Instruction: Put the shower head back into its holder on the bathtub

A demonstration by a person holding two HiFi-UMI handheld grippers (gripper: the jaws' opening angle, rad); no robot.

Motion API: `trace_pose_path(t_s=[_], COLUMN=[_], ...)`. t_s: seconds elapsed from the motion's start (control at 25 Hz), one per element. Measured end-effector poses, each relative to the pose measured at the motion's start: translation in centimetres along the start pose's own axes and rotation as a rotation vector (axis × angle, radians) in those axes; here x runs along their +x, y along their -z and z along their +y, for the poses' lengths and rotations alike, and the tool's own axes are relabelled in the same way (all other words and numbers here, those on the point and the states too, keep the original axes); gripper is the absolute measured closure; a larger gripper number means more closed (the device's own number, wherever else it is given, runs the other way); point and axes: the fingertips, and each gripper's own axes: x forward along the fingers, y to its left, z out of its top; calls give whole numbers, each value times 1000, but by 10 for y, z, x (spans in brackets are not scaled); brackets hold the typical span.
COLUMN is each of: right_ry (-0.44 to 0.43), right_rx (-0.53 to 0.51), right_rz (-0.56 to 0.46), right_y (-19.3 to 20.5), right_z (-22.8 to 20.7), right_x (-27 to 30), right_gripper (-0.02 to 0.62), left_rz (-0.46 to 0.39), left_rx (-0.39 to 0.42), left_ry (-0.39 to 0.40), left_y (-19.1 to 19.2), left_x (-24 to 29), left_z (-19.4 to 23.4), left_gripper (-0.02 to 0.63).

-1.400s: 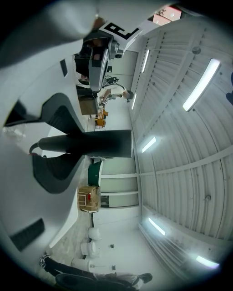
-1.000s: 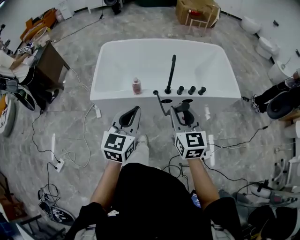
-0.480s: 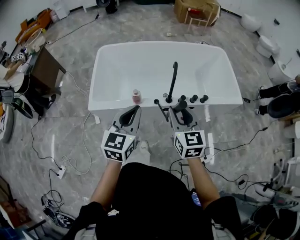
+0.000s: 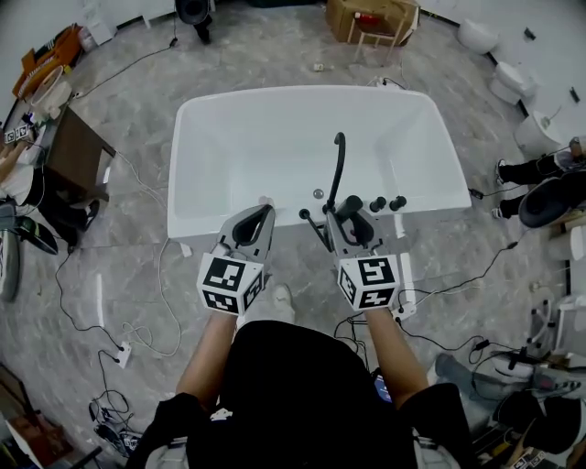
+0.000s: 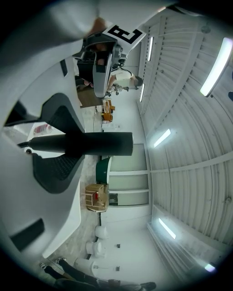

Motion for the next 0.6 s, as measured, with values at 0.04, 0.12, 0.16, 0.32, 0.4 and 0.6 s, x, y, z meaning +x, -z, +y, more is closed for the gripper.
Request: trace_pose_path(t_s=[0.04, 0.12, 0.16, 0.32, 0.4, 0.6], right_ry=[7, 21, 28, 51, 54, 53], right_rx=[2, 4, 6, 9, 6, -1], right_rz=[4, 13, 16, 16, 16, 13], right_y=[-1, -4, -5, -10, -11, -17], right_z=[-1, -2, -4, -11, -12, -14], right_x=[6, 16, 20, 35, 42, 61], right_gripper=[449, 449, 449, 449, 449, 449], left_rz=[4, 10, 13, 19, 24, 37], left_rx=[-2, -8, -10, -20, -29, -39], left_ry=[8, 22, 28, 43, 45, 52], left_y=[-1, -2, -3, -3, -1, 4], left_x=[5, 13, 18, 33, 40, 54], left_z=[5, 15, 19, 32, 38, 52], left_gripper=[592, 592, 592, 592, 592, 592])
